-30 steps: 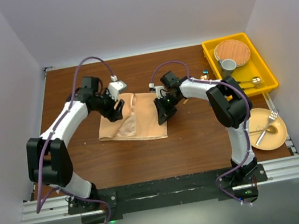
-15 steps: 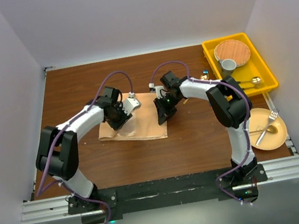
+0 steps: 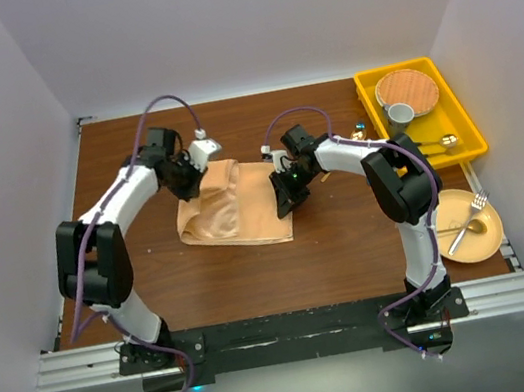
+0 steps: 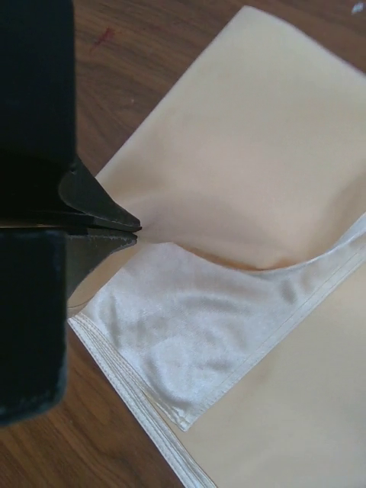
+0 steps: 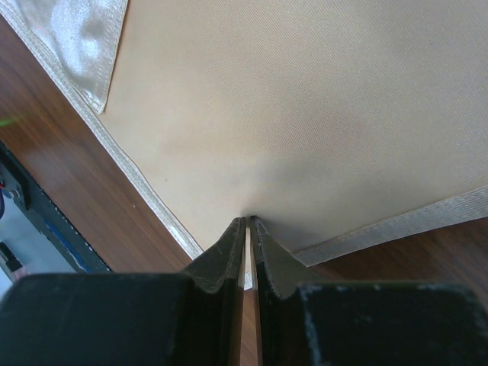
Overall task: Fold the napkin into a case and place the utensils inside
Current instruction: Fold the rectangle-folded napkin at the center of the board.
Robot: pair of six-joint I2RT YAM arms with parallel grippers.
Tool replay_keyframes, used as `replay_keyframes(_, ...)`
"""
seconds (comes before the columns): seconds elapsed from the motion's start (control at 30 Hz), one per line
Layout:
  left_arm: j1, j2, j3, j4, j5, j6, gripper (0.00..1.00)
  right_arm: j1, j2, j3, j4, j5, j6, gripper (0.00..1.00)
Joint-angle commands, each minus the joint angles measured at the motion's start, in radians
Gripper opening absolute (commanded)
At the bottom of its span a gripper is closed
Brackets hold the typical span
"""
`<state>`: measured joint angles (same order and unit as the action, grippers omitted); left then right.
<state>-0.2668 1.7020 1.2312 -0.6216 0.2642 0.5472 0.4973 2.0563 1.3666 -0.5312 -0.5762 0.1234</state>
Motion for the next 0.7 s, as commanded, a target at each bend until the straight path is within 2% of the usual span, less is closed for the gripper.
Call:
replay_keyframes(0.0, 0.135, 0.103, 0.134, -0.090, 0.300, -0.079, 0.00, 0.006, 0.027, 0.008, 0.000, 0.035, -0.018, 0.12)
replay_keyframes(0.13, 0.254, 0.251, 0.240, -0.139, 0.415, -0.159, 0.02, 0.006, 0.028, 0.011, -0.003, 0.033, -0.016, 0.11)
replay_keyframes(0.17, 0.267, 0.292, 0.243, -0.135, 0.428, -0.203, 0.06, 0.007, 0.028, 0.011, -0.003, 0.035, -0.019, 0.11)
replay_keyframes(0.2, 0.299, 0.309, 0.241, -0.121, 0.444, -0.225, 0.15, 0.006, 0.027, 0.011, -0.003, 0.033, -0.019, 0.11)
replay_keyframes(0.27, 0.356, 0.343, 0.243, -0.110, 0.469, -0.283, 0.19, 0.006, 0.025, 0.011, -0.003, 0.033, -0.019, 0.11)
replay_keyframes(0.3, 0.373, 0.347, 0.235, -0.089, 0.474, -0.306, 0.24, 0.007, 0.025, 0.009, -0.003, 0.035, -0.021, 0.11)
replay_keyframes(0.37, 0.403, 0.346, 0.229, -0.067, 0.468, -0.348, 0.30, 0.006, 0.025, 0.003, 0.003, 0.033, -0.018, 0.11)
replay_keyframes(0.4, 0.406, 0.343, 0.223, -0.052, 0.446, -0.354, 0.39, 0.006, 0.025, 0.003, 0.005, 0.033, -0.016, 0.11)
replay_keyframes(0.43, 0.413, 0.340, 0.225, -0.046, 0.426, -0.362, 0.41, 0.007, 0.027, 0.003, 0.007, 0.033, -0.015, 0.11)
replay_keyframes(0.5, 0.420, 0.320, 0.225, -0.033, 0.399, -0.362, 0.45, 0.006, 0.028, 0.005, 0.007, 0.033, -0.013, 0.11)
replay_keyframes(0.67, 0.425, 0.168, 0.194, 0.003, 0.475, -0.265, 0.50, 0.006, 0.022, 0.005, 0.013, 0.033, -0.005, 0.11)
